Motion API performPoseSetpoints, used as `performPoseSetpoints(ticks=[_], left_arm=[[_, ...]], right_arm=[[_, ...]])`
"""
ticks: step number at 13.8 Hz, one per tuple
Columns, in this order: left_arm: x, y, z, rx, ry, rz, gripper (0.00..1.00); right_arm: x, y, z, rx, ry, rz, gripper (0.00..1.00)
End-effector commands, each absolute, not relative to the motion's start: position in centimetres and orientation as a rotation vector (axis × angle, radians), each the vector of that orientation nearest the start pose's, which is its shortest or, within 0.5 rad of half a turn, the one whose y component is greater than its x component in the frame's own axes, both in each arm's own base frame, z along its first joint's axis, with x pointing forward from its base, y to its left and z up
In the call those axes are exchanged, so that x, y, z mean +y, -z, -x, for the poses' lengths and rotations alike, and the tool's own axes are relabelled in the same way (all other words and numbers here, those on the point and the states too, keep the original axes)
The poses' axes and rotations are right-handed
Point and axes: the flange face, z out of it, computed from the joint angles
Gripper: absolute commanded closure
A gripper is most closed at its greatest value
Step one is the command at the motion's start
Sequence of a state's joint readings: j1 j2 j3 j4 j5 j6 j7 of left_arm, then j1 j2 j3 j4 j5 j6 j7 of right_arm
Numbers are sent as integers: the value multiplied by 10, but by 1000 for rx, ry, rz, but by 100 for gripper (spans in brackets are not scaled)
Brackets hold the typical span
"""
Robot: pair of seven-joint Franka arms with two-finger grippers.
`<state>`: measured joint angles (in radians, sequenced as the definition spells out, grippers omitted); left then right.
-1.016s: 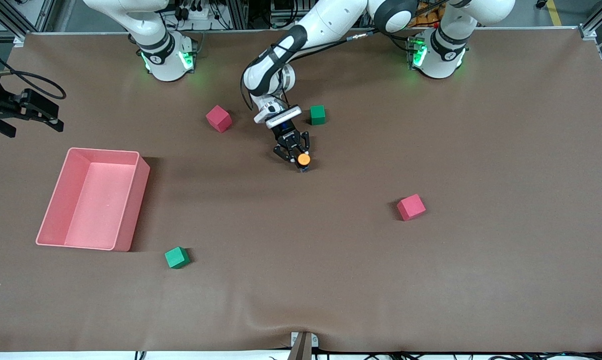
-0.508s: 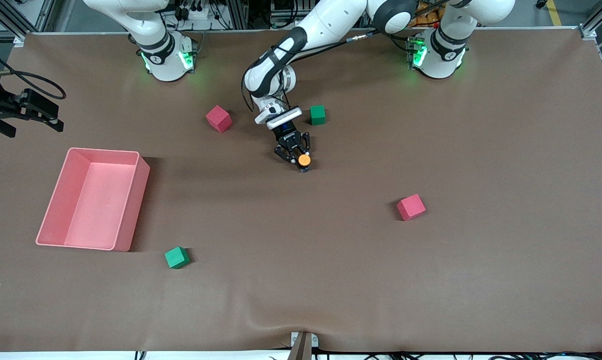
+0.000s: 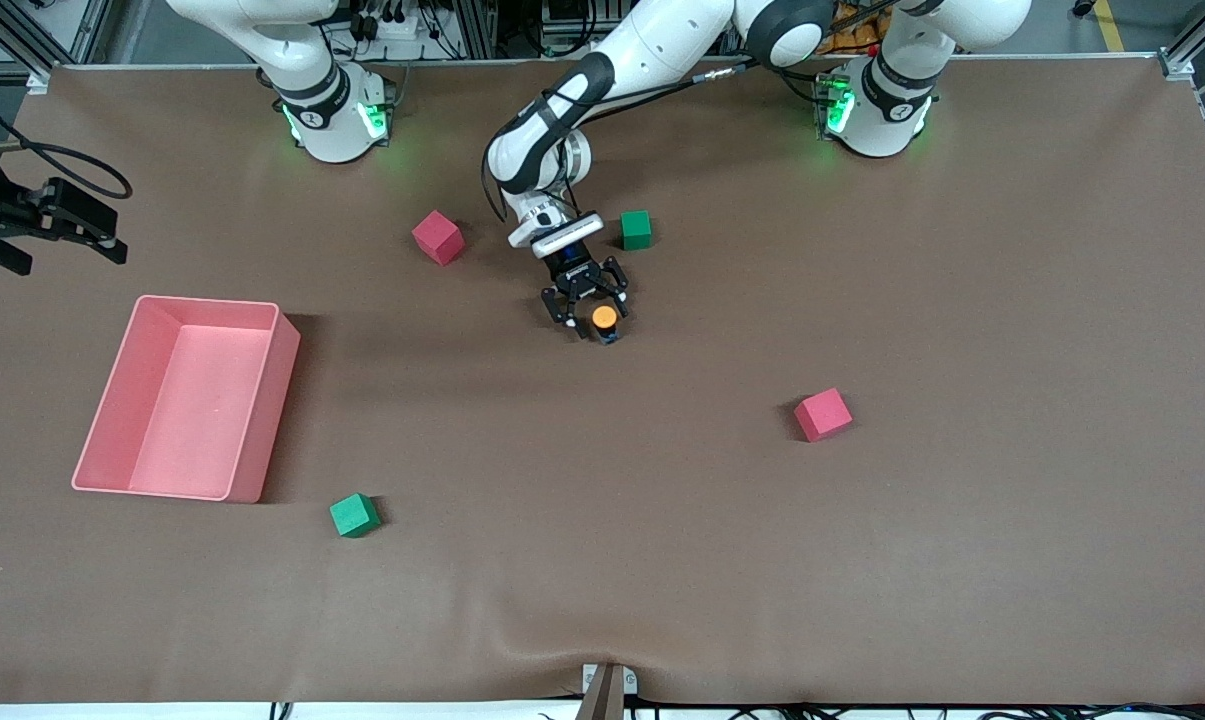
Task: Place and upright button with both arms
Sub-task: 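Lower the button upright onto the table and open the left gripper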
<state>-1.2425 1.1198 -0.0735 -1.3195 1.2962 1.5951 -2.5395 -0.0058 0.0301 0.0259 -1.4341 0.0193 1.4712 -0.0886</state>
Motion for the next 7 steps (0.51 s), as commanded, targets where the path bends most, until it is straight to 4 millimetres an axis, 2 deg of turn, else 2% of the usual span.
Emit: performPoseSetpoints(ticks=[1, 3, 7], left_arm=[[-632, -77, -268, -650, 1752, 2250, 0], [-638, -96, -265, -694, 1697, 2274, 0], [-654, -133, -239, -671, 1557, 2348, 0]], right_arm=[[10, -665, -553, -172, 14, 3103, 0], [11, -665, -553, -175, 16, 3103, 0], [11, -665, -553, -175, 16, 3103, 0]])
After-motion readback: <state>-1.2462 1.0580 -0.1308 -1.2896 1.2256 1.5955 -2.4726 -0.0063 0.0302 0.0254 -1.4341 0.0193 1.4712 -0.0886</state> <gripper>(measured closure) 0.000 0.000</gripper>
